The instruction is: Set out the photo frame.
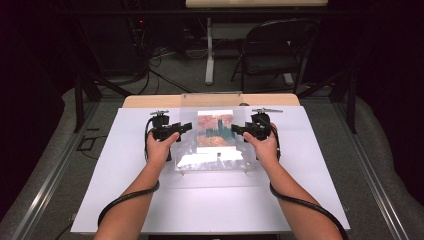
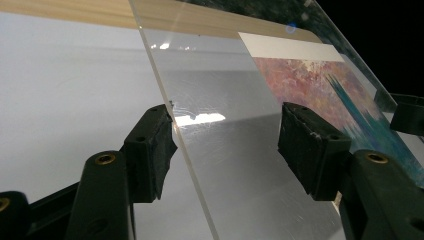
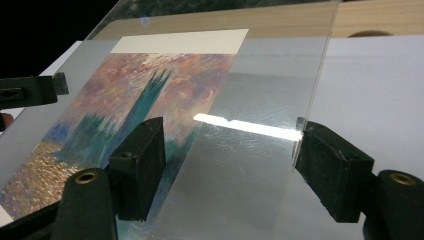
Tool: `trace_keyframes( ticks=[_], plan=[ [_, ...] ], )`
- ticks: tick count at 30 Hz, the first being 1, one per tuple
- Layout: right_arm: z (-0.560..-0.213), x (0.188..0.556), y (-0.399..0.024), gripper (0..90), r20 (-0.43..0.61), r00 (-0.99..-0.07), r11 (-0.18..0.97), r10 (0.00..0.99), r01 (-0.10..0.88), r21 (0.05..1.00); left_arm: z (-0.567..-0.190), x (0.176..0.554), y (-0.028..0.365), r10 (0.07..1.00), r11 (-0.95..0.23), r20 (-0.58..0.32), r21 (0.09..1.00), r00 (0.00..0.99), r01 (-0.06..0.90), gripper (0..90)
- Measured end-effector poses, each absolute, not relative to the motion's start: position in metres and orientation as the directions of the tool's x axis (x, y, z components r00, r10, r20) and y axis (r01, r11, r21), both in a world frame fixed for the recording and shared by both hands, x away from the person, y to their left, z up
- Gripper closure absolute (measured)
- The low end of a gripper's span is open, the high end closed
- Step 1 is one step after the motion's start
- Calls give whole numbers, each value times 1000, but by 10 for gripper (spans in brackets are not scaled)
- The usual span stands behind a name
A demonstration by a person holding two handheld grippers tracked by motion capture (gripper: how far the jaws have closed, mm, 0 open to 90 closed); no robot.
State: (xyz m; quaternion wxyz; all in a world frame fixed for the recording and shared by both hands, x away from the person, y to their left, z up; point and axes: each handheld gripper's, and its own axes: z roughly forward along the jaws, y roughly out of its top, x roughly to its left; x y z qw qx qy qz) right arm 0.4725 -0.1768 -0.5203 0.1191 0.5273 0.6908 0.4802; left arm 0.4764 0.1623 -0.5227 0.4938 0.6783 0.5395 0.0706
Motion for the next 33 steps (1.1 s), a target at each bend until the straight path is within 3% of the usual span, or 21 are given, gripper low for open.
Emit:
trace_keyframes(
  ticks=[11,33],
  plan=[
    [-504,455,-177,311,285,-445,16,849,562,827,-506,459,164,804,48,-390,796,450,604,421],
    [-461,432,-203,542,222,-606,194,764,544,817,-465,434,190,719,-87,-356,806,597,585,612]
  ],
)
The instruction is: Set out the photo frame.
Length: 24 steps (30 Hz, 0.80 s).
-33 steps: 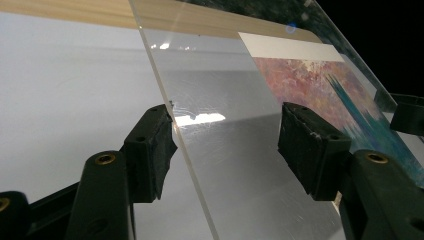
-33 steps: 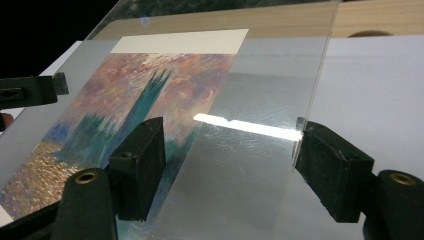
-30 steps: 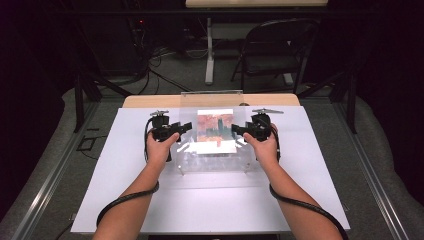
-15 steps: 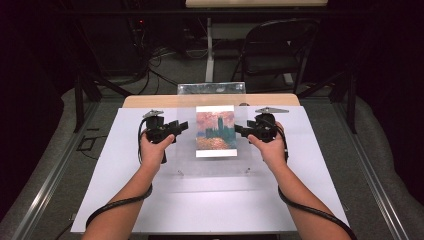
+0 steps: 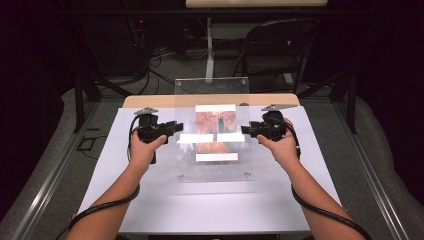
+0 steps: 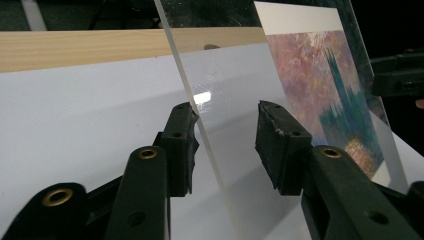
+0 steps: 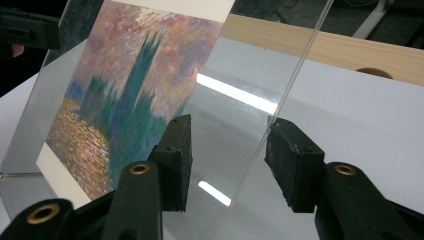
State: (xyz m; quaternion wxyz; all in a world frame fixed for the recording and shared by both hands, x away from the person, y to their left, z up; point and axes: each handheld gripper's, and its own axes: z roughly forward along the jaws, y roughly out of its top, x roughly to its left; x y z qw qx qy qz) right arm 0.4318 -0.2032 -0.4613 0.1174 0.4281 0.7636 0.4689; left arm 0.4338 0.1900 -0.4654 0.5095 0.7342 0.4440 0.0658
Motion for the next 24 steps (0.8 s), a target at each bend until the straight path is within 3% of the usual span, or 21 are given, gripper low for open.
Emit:
trace_keyframes(
  ticks=[16,24],
  plan=[
    [-438,394,-207,639,103,-669,306,736,464,831,-441,401,199,674,-188,-288,823,680,536,709],
    [-437,375,-216,711,113,-696,297,709,441,847,-438,381,204,649,-178,-297,836,700,519,753]
  ],
)
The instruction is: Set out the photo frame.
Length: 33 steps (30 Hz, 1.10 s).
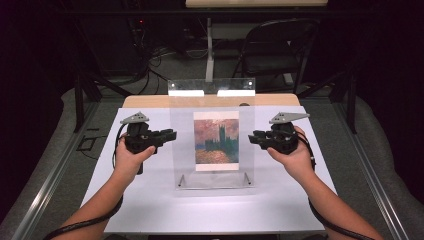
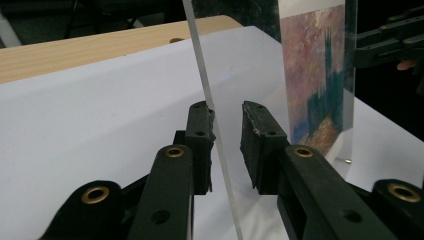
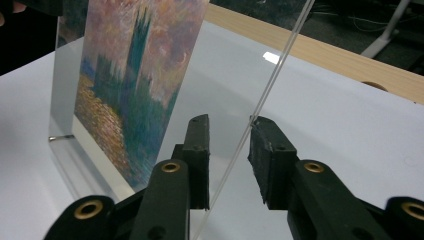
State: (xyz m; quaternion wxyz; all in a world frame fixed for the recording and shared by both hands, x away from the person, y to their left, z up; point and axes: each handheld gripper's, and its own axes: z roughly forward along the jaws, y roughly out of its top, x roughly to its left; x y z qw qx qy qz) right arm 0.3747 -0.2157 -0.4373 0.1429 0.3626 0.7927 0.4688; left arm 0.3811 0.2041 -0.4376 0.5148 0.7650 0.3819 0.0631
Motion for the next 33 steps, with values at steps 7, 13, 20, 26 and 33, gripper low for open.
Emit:
trace_keyframes(
  ticks=[7,13,20,26,33],
  plan=[
    [-438,355,-223,767,136,-722,274,679,420,865,-436,359,209,620,-183,-292,849,729,496,792],
    [-442,333,-224,781,114,-725,254,679,378,890,-436,338,208,618,-191,-266,862,740,469,788],
    [-444,318,-227,784,122,-751,258,649,368,893,-442,322,211,589,-193,-261,874,765,447,774],
    [-446,313,-230,785,136,-762,250,633,368,896,-446,317,209,581,-208,-261,868,771,451,742],
    [-447,308,-233,783,144,-757,242,637,374,895,-448,311,213,591,-205,-259,868,764,453,733]
  ],
)
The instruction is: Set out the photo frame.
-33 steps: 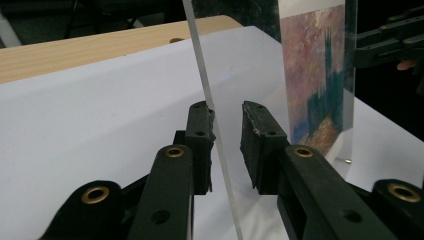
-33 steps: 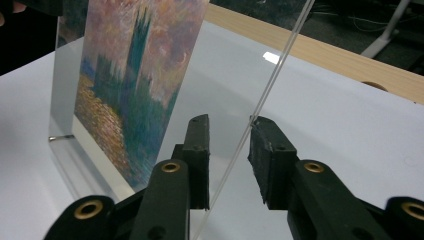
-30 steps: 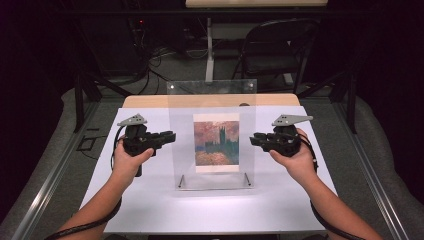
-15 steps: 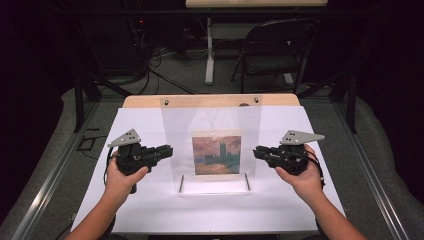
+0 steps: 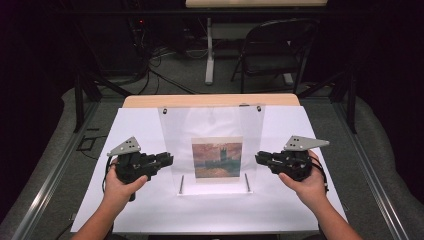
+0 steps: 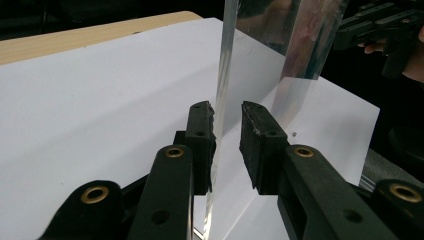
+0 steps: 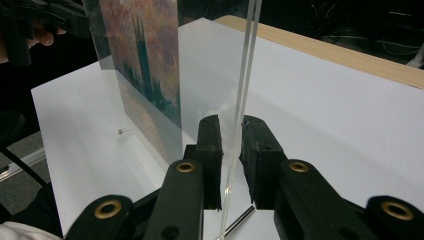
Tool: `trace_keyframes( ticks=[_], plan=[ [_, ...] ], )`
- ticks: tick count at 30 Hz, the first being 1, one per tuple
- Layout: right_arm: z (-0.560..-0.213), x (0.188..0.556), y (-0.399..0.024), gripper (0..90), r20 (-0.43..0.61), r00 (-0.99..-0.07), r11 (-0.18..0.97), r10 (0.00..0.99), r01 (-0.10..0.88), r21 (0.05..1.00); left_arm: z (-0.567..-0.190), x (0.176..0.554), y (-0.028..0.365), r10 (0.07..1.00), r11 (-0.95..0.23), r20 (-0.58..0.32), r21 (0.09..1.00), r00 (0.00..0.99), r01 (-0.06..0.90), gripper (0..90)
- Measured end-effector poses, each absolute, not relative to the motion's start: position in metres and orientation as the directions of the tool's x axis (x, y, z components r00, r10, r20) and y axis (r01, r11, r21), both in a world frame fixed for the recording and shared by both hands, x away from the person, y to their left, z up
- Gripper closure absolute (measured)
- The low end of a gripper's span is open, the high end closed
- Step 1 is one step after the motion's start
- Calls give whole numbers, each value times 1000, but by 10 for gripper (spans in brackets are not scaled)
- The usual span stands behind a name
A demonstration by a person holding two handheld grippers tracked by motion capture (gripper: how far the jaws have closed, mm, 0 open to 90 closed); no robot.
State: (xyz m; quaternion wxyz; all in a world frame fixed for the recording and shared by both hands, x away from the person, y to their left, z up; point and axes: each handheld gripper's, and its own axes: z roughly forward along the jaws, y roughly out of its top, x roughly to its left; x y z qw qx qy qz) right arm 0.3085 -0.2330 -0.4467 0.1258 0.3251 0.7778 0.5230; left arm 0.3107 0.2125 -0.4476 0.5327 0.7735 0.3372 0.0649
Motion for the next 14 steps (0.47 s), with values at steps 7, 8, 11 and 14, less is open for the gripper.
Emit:
trace_keyframes(
  ticks=[7,8,11,14],
  plan=[
    [-462,302,-248,725,189,-729,182,658,398,899,-452,302,227,632,-158,-251,885,734,438,629],
    [-465,301,-250,716,190,-719,174,668,399,900,-455,302,230,644,-147,-248,888,724,435,605],
    [-475,301,-255,648,175,-669,160,722,408,899,-465,304,238,694,-125,-238,890,680,439,525],
    [-493,306,-256,494,149,-608,173,779,438,882,-483,309,242,742,-124,-227,878,631,462,457]
  ],
)
